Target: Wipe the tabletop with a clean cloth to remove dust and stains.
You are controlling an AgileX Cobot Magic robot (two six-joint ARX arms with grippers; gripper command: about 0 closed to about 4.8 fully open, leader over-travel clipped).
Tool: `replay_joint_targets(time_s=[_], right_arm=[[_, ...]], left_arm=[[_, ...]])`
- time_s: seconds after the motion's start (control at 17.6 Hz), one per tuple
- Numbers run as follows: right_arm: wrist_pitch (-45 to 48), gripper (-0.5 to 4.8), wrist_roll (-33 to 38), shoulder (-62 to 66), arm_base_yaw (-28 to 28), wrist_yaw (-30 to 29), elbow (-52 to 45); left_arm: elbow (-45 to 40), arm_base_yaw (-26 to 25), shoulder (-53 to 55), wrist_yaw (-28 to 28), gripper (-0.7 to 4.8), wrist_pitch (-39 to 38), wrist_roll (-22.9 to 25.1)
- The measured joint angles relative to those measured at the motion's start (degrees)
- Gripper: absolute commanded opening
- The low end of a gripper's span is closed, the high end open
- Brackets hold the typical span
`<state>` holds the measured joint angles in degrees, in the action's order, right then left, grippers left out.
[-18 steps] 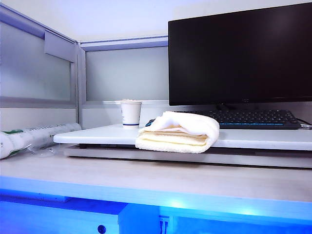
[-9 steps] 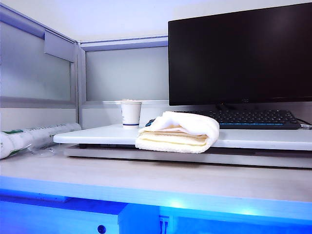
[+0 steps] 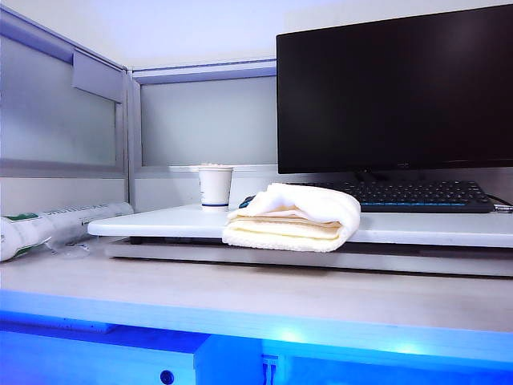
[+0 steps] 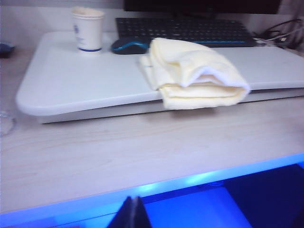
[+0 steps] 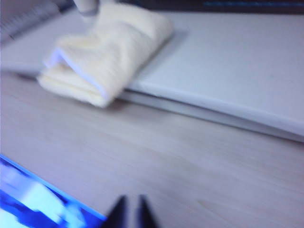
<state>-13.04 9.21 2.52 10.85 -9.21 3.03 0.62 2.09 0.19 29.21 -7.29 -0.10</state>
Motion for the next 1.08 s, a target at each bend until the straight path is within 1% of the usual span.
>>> replay_joint_targets(time_s=[0.06, 0.11, 0.17, 0.23, 0.28, 0.34, 0.57, 0.62, 0.74, 0.85, 1.08], right_arm=[[1.4, 1.98, 2.2, 0.0, 0.0, -1.2, 0.0], [2.6, 2.61, 4.4, 0.0, 0.0, -2.6, 0.0], [2.5, 2.90, 8.0, 0.0, 0.0, -7.0, 1.8], [2.6, 4.25, 8.5, 0.0, 0.1, -7.6, 2.8], [3.2, 4.51, 11.2, 2.6, 0.2, -8.6, 11.1], [3.2, 4.79, 11.4, 5.1, 0.2, -8.7, 13.4], [3.5, 4.79, 11.8, 22.0, 0.3, -9.7, 23.2], [6.3, 4.79, 11.8, 33.1, 0.3, -10.1, 28.9], [10.8, 4.79, 11.8, 43.4, 0.3, -10.1, 33.0], [12.7, 4.79, 11.8, 52.5, 0.4, -10.3, 37.3], [13.2, 4.79, 11.8, 69.0, 1.0, -10.5, 45.1]], left_arm=[[0.0, 0.0, 0.0, 0.7, -0.05, 0.0, 0.0], [0.0, 0.0, 0.0, 0.8, -0.05, 0.0, 0.0], [0.0, 0.0, 0.0, 0.8, -0.05, 0.0, 0.0], [0.0, 0.0, 0.0, 0.8, -0.05, 0.0, 0.0], [0.0, 0.0, 0.0, 0.8, -0.05, 0.0, -0.4], [0.0, 0.0, 0.0, 0.8, -0.05, 0.0, -0.6], [0.0, 0.0, 0.0, 0.8, -0.05, 0.0, -0.8], [0.0, 0.0, 0.0, 0.8, -0.05, 0.0, -0.8], [0.0, 0.0, 0.0, 0.8, -0.05, 0.0, -0.8], [0.0, 0.0, 0.0, 0.9, -0.05, 0.0, -0.8], [0.0, 0.0, 0.0, 0.9, -0.05, 0.0, -0.8]])
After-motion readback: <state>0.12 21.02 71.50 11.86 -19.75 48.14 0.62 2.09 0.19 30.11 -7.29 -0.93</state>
